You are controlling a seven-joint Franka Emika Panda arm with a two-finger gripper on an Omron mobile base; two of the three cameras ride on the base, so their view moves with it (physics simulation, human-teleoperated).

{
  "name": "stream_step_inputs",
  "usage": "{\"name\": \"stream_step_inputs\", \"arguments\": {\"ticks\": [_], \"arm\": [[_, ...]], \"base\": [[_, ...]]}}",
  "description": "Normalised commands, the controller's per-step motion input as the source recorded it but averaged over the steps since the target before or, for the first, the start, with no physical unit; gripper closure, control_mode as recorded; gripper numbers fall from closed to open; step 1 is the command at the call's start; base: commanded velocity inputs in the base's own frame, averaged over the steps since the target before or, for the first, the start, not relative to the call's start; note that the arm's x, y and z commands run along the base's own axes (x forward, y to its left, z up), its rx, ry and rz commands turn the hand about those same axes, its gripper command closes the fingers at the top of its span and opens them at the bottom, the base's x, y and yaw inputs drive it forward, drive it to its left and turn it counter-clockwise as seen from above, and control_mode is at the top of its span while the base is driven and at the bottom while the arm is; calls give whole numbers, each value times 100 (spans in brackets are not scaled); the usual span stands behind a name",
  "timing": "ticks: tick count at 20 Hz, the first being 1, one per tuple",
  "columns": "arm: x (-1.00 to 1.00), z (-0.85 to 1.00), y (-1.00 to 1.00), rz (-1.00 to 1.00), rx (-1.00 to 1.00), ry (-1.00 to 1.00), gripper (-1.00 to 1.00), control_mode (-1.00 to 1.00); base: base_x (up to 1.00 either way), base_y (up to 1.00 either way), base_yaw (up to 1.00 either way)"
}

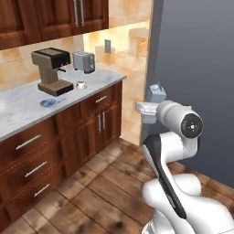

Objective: Take a sugar cube from the saucer and place it inside the coffee. Then, grab milk from the fridge and place it next to the coffee on the counter to sweeten the coffee.

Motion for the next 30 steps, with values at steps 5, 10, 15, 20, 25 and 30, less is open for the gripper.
{"name": "stream_step_inputs", "arguments": {"ticks": [5,10,15,20,25,30], "arm": [[0,0,0,0,0,0,100,100],[0,0,0,0,0,0,100,100],[0,0,0,0,0,0,100,100],[0,0,0,0,0,0,100,100],[0,0,0,0,0,0,100,100],[0,0,0,0,0,0,100,100]], "base": [[100,-27,38],[100,-60,26],[100,-44,35],[100,-45,39],[100,-46,48],[98,-30,41]]}}
